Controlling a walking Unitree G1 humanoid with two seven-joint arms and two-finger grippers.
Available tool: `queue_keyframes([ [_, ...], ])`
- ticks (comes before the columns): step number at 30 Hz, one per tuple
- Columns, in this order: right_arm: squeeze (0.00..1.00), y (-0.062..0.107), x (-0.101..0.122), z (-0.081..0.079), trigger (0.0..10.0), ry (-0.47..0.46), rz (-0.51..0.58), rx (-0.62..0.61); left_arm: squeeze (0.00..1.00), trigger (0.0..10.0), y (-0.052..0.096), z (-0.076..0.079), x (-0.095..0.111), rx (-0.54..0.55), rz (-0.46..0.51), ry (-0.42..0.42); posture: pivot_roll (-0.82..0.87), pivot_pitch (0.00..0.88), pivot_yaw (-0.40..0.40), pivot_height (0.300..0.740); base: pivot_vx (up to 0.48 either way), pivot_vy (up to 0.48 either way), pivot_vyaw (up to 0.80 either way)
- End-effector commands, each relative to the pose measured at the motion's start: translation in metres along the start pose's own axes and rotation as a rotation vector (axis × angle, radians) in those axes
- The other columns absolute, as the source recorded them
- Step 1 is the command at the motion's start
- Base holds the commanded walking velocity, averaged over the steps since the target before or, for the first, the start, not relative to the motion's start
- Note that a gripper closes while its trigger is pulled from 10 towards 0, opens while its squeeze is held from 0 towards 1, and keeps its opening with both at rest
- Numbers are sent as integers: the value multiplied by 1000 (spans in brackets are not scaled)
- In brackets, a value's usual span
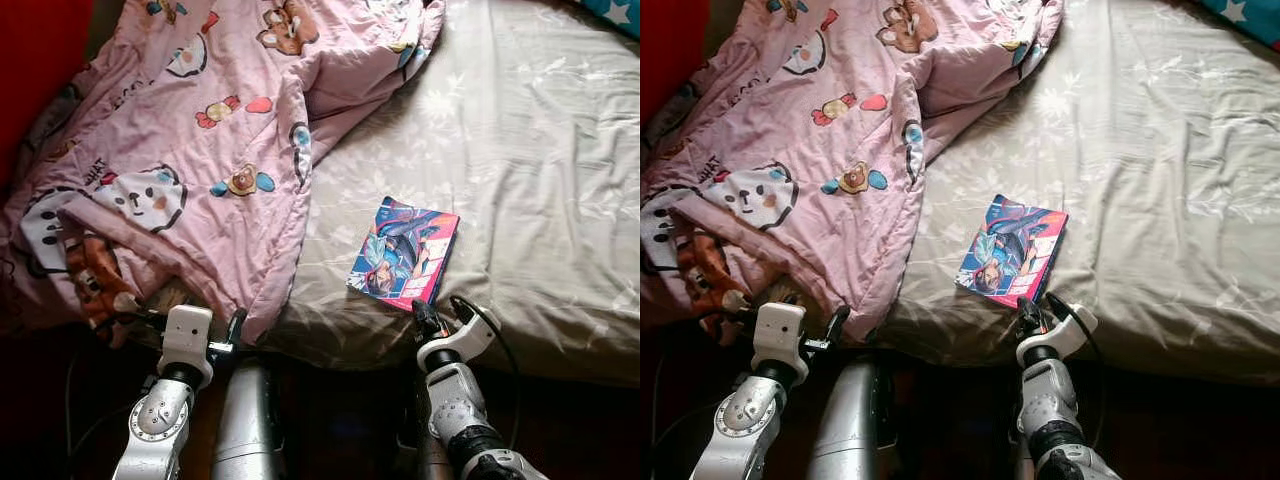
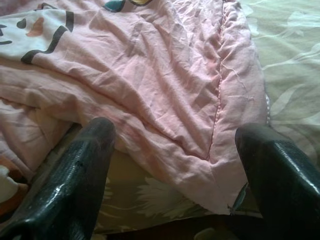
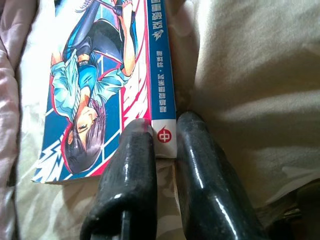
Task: Clean up the room
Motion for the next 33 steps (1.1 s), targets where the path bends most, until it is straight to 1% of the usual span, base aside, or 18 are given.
queue_keyframes([
  [1,0,6,-4,5,0,86,-1,-19,0,10000,6,-2,-13,4,-48,-7,78,278,78,588,0,0,0],
  [2,0,5,0,2,0,123,21,-5,0,10000,6,-2,-13,4,-48,-6,74,275,75,588,0,0,0],
  [3,0,5,0,2,0,123,21,-5,0,10000,6,-2,-13,4,-48,-6,74,275,75,588,0,0,0],
  [4,0,4,3,0,0,148,35,5,0,10000,5,-2,-13,5,-48,-5,72,275,74,588,0,0,0],
  [6,0,2,11,-5,0,207,82,32,0,10000,4,0,-14,6,-47,-2,60,268,67,588,0,0,0],
  [7,0,2,18,-10,0,251,124,53,0,10000,3,2,-14,6,-46,1,54,265,64,588,0,0,0],
  [11,0,1,29,-19,0,295,183,88,0,10000,0,5,-15,7,-45,8,44,258,57,588,0,0,0],
  [12,0,1,31,-21,2157,300,194,94,0,10000,-1,5,-15,7,-45,10,40,255,54,588,0,0,0],
  [13,0,0,36,-26,10000,316,220,109,0,10000,-2,6,-15,7,-43,12,33,250,50,588,0,0,0],
  [17,0,1,47,-36,10000,342,268,138,0,10000,-4,7,-16,13,-40,18,27,242,43,588,0,0,0],
  [18,0,1,50,-39,10000,357,282,147,0,10000,-4,7,-16,15,-39,19,24,238,40,588,0,0,0],
  [19,0,3,56,-44,10000,394,300,160,0,10000,-5,6,-16,19,-37,20,20,233,36,588,0,0,0],
  [21,0,4,58,-45,10000,413,305,162,0,10000,-5,6,-16,21,-36,20,20,232,35,588,0,0,0],
  [26,0,8,60,-46,10000,528,275,164,0,10000,-7,7,-18,25,-34,23,8,226,27,588,0,0,0],
  [29,0,11,60,-42,10000,550,269,158,0,10000,-7,9,-19,25,-34,28,4,224,24,588,0,0,0],
  [32,0,14,60,-37,10000,568,252,134,0,10000,-7,12,-21,24,-36,35,0,222,23,607,0,0,0],
  [33,0,14,60,-37,10000,568,252,134,0,10000,-7,12,-21,24,-36,35,0,222,23,607,0,0,0],
])
Point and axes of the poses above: a point about 5 cm out from each wrist's last joint towards the gripper, its own y axis pointing back from the gripper into the wrist, its own x axis along the axis of the wrist's last joint, z = x × y, the point moved 1 cm from there along -y, pointing out of the wrist towards the gripper, and after that the axes turned 9 degrees about y, right-handed, at the moved point
